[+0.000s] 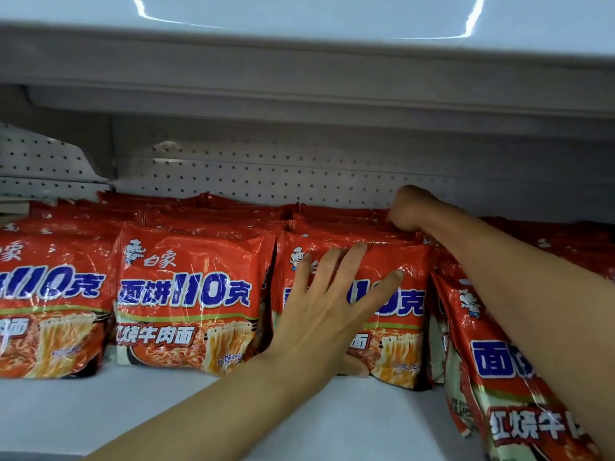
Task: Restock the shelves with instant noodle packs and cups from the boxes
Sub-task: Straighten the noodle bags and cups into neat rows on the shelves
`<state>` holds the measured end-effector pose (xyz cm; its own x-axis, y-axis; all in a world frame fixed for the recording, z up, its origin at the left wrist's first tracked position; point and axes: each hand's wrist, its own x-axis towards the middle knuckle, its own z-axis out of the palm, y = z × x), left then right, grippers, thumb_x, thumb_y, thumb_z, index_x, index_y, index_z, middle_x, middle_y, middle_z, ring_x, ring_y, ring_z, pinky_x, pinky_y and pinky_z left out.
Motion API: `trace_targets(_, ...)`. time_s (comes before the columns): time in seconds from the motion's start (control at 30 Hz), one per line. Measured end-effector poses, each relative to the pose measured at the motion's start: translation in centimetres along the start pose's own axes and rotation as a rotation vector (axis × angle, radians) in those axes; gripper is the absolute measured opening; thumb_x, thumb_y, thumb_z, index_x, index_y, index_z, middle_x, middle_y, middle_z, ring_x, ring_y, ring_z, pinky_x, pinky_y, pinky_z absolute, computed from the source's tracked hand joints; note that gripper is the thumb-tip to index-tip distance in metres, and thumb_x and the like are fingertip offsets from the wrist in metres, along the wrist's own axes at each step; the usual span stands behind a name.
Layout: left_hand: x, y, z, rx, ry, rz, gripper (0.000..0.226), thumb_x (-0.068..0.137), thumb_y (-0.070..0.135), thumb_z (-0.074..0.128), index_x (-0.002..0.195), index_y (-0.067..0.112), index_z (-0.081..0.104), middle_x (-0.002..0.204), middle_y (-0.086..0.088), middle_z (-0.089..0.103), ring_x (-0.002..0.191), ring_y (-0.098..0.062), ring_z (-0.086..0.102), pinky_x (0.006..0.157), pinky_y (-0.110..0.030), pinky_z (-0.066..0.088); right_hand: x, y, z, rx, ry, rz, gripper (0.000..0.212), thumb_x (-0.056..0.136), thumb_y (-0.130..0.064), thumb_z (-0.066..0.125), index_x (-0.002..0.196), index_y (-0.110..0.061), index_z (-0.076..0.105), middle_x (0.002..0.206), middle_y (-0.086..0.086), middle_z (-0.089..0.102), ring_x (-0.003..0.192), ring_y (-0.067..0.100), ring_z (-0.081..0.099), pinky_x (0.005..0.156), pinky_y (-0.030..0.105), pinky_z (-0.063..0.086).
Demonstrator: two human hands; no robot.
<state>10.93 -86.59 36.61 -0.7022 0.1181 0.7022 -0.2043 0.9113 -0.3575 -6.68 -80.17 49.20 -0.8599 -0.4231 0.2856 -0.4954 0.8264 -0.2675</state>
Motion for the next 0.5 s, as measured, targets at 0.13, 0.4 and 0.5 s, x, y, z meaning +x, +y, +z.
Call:
trace_targets(0.13, 0.0, -0.1, 0.1, -0.013, 0.009, 0.004, 0.133, 0.02, 0.081, 0.074, 0.138, 0.031, 0.037, 0.135, -0.017, 0.039, 0.119, -0.035, 0.035, 0.091, -0.055, 0.046, -0.1, 0.3, 0.0, 0.022, -0.002, -0.002, 0.016, 0.093, -0.009, 0.054, 0.106, 0.0, 0.056, 0.086, 0.009, 0.051, 0.071, 0.019, 0.05, 0.049, 0.024, 0.036)
trace_targets(0.4, -0.3, -0.3, -0.2, -0.031, -0.02, 0.006, 0.137, 0.023, 0.079, 0.076, 0.144, 0.03, 0.033, 0.14, -0.018, 0.04, 0.123, -0.036, 0.035, 0.094, -0.059, 0.041, -1.1, 2.3, -1.2, 0.291, -0.072, -0.075, 0.025, 0.095, -0.003, 0.044, 0.111, 0.0, 0.063, 0.115, 0.016, 0.063, 0.103, 0.029, 0.061, 0.093, 0.04, 0.051)
trace_targets(0.5, -0.4, -0.7, -0.8, -0.022, -0.018, 0.002, 0.142, 0.026, 0.086, 0.067, 0.148, 0.026, 0.026, 0.144, -0.016, 0.038, 0.127, -0.034, 0.033, 0.101, -0.058, 0.029, -2.8, 2.9, -2.6, 0.384, 0.001, -0.166, 0.03, 0.096, 0.0, 0.043, 0.115, -0.007, 0.064, 0.129, 0.009, 0.057, 0.121, 0.024, 0.051, 0.097, 0.03, 0.039)
